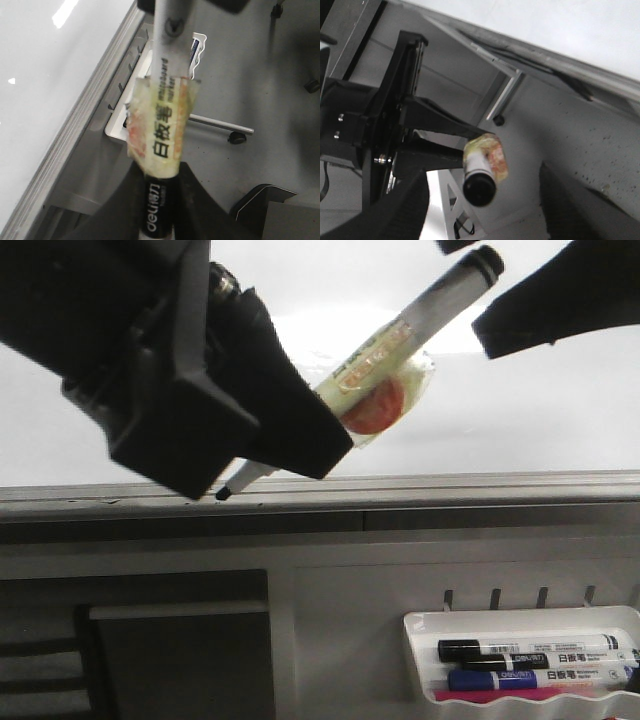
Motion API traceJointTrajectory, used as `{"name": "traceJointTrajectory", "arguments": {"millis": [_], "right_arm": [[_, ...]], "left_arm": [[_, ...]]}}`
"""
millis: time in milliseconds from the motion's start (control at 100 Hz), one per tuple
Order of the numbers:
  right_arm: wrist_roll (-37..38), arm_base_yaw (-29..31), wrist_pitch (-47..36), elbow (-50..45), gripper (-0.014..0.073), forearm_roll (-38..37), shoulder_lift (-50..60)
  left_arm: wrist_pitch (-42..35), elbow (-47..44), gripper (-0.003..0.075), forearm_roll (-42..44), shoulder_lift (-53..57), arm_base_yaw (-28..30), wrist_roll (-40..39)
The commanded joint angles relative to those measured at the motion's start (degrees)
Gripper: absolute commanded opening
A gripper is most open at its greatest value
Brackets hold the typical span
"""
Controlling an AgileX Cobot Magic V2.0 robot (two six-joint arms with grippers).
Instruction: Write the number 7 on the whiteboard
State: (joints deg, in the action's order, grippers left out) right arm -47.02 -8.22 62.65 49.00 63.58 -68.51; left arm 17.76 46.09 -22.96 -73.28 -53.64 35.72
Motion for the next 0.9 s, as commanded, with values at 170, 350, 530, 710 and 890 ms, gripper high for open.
{"name": "traceJointTrajectory", "arguments": {"millis": [170, 350, 530, 710, 890], "right_arm": [[-2.02, -4.56, 0.74, 4.24, 0.0349, 3.40, -4.64], [-3.15, -5.84, 1.53, 5.44, 0.0081, 3.29, -6.50], [-3.61, -5.84, 1.57, 5.44, -0.0060, 1.97, -6.62], [-3.61, -5.84, 0.85, 5.44, -0.0057, 0.66, -6.62], [-3.61, -5.84, -1.85, 5.44, -0.0050, 0.66, -5.55]], "left_arm": [[-3.63, 1.60, -0.0020, 0.06, 1.75, -0.45, 0.06], [-4.00, 1.60, -0.0020, 0.30, 1.75, -0.45, 0.06], [-6.46, 1.60, -0.0020, 0.30, 1.75, -0.31, 0.06], [-6.87, 1.70, 0.0073, 0.30, 1.89, -0.31, 0.06], [-8.49, 1.83, 0.0463, -1.73, 3.38, 0.70, -0.16]]}}
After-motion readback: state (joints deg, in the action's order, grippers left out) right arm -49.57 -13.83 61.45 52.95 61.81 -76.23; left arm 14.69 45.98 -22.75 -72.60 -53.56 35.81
